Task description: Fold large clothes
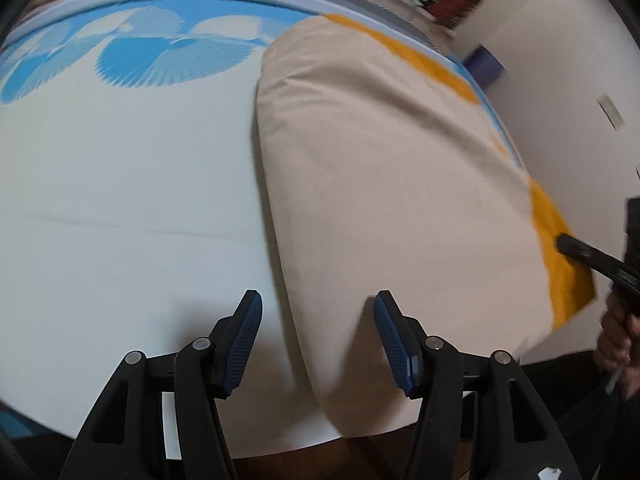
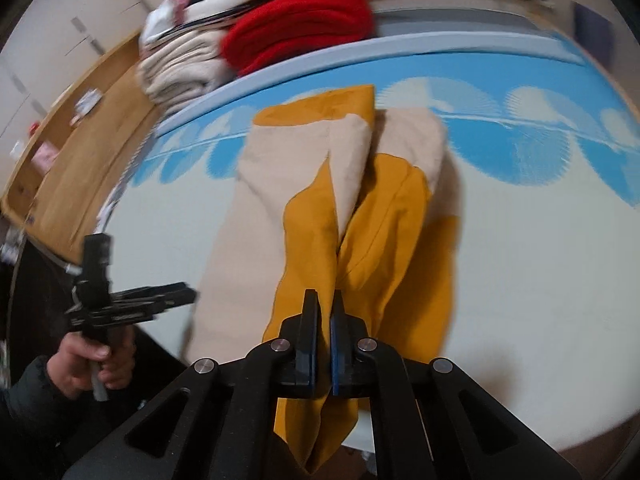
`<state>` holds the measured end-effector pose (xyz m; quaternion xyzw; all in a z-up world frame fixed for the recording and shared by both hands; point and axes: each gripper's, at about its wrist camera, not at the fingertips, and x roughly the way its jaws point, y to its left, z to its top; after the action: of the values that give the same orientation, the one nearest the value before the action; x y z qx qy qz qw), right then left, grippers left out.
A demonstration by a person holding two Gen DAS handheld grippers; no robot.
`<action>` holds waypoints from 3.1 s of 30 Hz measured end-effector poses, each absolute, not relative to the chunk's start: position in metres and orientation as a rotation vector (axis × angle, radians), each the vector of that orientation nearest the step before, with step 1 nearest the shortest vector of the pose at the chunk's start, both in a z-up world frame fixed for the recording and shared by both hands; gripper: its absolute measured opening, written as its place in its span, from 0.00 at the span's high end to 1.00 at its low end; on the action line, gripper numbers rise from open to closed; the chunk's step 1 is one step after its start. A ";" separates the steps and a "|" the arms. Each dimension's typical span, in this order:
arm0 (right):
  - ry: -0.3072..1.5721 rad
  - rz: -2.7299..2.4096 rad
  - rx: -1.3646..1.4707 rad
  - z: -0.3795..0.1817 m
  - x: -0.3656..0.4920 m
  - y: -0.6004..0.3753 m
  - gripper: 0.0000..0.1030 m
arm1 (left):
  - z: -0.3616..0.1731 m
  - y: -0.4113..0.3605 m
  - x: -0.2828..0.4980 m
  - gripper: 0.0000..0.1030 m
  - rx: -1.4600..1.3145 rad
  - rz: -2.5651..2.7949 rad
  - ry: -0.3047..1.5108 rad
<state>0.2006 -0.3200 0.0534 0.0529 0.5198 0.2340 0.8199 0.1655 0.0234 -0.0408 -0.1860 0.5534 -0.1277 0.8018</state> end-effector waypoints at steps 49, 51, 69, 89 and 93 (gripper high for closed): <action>1.055 0.327 0.304 -0.007 0.326 -0.331 0.56 | -0.007 0.006 0.242 0.49 0.055 -0.334 1.162; 1.068 0.315 0.316 -0.017 0.344 -0.326 0.56 | -0.024 0.009 0.253 0.53 -0.025 -0.296 1.233; 1.023 0.100 0.427 -0.052 0.419 -0.341 0.99 | -0.048 -0.006 0.283 0.53 -0.122 -0.330 1.337; 1.215 0.596 -0.153 -0.053 0.314 -0.282 0.82 | -0.050 -0.047 0.240 0.53 0.079 -0.474 1.354; 1.366 0.522 -0.374 -0.097 0.292 -0.278 0.82 | -0.057 -0.055 0.231 0.52 0.152 -0.483 1.385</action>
<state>0.2917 -0.2775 -0.0968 -0.1698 0.6201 0.2368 0.7284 0.2312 -0.0553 -0.0573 0.0691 0.6314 -0.2201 0.7404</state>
